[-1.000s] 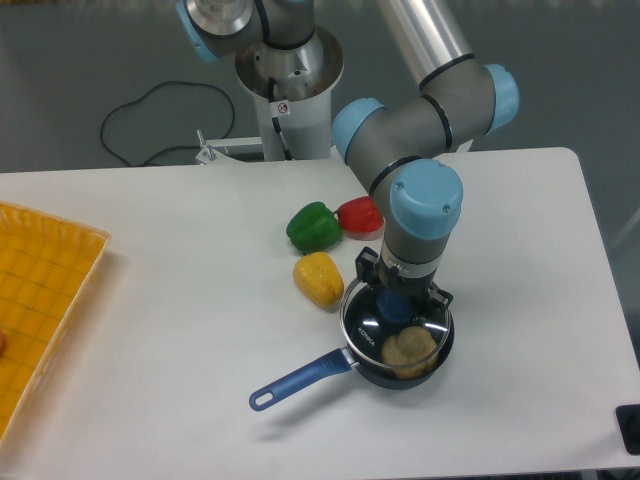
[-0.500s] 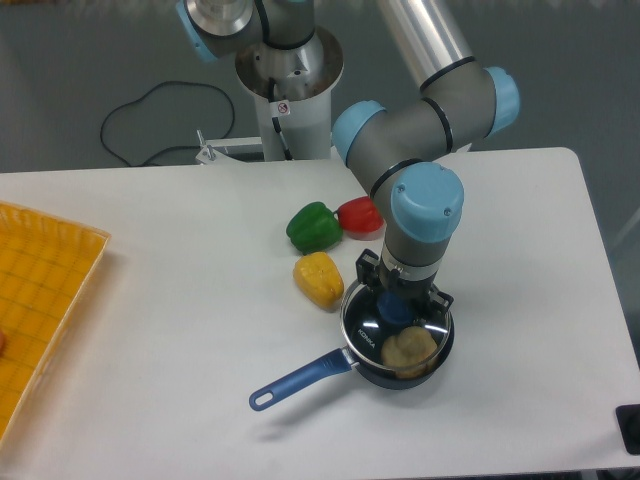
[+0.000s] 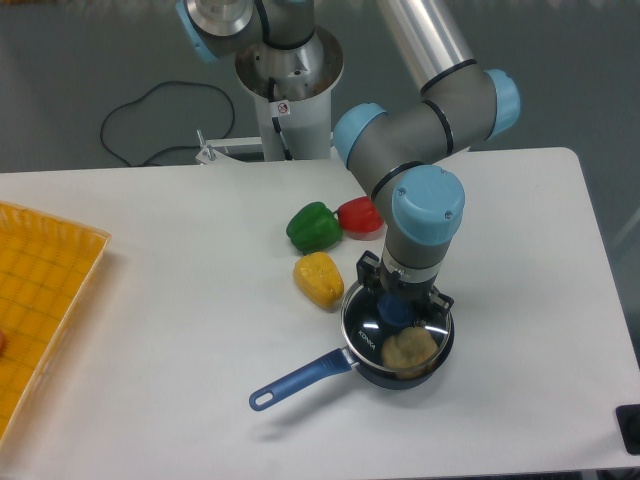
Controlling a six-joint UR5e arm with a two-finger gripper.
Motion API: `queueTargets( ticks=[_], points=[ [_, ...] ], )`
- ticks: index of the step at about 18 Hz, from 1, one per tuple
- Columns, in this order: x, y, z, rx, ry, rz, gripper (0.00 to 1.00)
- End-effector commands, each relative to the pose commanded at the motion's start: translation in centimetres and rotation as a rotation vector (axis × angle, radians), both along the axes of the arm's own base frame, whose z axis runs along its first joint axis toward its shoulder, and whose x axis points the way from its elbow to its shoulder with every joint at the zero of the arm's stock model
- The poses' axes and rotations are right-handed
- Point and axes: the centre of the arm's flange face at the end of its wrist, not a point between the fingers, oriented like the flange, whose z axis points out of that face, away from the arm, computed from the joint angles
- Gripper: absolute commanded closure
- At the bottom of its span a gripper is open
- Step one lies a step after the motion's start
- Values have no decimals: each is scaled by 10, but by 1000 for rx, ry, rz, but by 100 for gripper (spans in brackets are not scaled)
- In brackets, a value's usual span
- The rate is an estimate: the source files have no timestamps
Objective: Close the pot lid
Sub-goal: 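Hold the lid on the saucepan by its knob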
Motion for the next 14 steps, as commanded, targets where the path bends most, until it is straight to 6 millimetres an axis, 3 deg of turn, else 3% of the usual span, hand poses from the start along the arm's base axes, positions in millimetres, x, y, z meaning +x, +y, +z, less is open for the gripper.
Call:
queueTargets(
  ticks=[14],
  points=[
    [-2,1,-4,-3,-4,-2,52]
  ],
)
